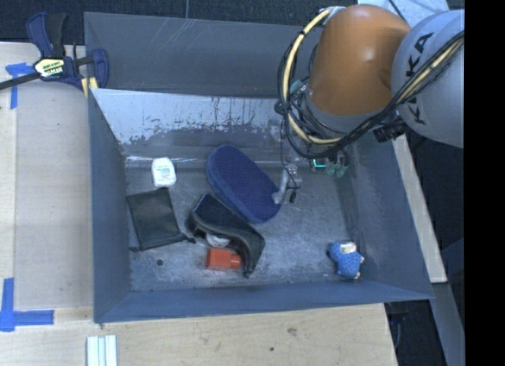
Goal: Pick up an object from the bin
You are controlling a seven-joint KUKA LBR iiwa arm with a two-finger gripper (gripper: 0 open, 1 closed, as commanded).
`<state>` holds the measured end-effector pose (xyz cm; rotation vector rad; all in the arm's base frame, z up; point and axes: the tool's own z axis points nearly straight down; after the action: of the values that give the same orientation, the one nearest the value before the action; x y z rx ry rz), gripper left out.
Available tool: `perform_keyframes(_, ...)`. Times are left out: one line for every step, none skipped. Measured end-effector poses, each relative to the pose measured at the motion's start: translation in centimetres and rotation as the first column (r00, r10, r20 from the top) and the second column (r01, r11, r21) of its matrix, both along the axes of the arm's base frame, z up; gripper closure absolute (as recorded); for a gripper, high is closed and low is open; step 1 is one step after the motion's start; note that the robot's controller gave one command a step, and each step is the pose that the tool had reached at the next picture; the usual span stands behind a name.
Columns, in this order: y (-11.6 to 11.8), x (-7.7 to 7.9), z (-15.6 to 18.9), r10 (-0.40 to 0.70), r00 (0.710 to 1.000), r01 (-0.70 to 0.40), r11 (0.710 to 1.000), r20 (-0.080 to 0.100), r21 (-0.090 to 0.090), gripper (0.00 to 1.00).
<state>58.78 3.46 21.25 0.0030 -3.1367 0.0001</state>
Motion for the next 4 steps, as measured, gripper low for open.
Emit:
perform_keyframes(-8.5, -4.6, -13.5, 0.477, 0.879, -0.477, 0.879, 0.004, 0.0, 0.0)
perform_keyframes(-15.3, -10.1, -11.7, 0.594, 0.805, -0.594, 0.805, 0.003, 0.003, 0.0)
perform_keyframes(-16.7, -7.7, -13.1, 0.763, 0.646, -0.763, 0.646, 0.011, 0.002, 0.0)
perform_keyframes(-17.1, -7.7, -13.3, 0.76, 0.65, -0.76, 0.65, 0.008, -0.001, 1.0)
